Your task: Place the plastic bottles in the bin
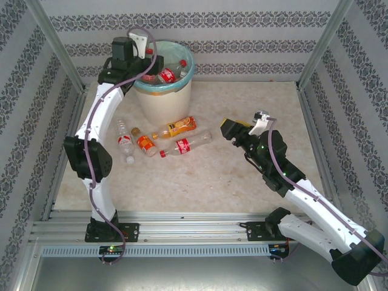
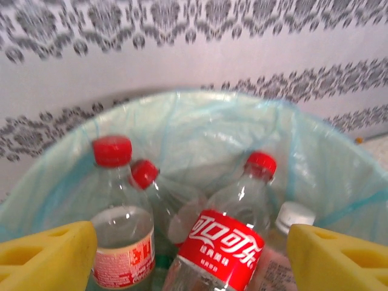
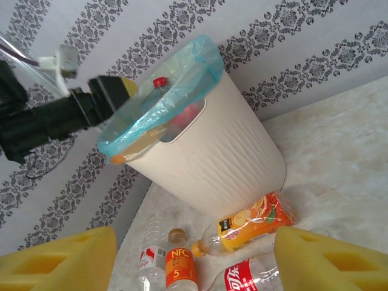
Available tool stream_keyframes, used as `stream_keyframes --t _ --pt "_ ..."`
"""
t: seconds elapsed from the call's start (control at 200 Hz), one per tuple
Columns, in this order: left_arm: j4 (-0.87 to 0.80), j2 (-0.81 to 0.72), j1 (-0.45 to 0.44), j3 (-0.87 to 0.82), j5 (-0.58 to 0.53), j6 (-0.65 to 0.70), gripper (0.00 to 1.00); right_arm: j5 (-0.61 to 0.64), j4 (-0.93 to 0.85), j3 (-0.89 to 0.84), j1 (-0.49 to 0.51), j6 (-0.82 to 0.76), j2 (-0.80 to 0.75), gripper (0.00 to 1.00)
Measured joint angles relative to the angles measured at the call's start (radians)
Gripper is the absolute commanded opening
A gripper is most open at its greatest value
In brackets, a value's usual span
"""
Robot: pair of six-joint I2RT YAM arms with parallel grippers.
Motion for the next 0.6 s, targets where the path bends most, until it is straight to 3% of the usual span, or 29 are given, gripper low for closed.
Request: stream_keyframes --t 0.18,0.375,0.605 --pt "0.015 -0.073 0.000 -0.048 0.000 -0.038 0.80 0.000 -0.013 0.002 0.000 -0.002 0.016 0.70" --pt "0.013 -0.128 -0.013 -0.056 -0.010 -0.055 0.79 -0.057 -0.153 0.108 0.000 -0.068 0.130 0.71" --pt "-0.001 -0.364 -0.073 -0.275 -0.056 -0.051 0.79 -0.312 -0.303 0.230 0.015 -0.437 0.261 0.72"
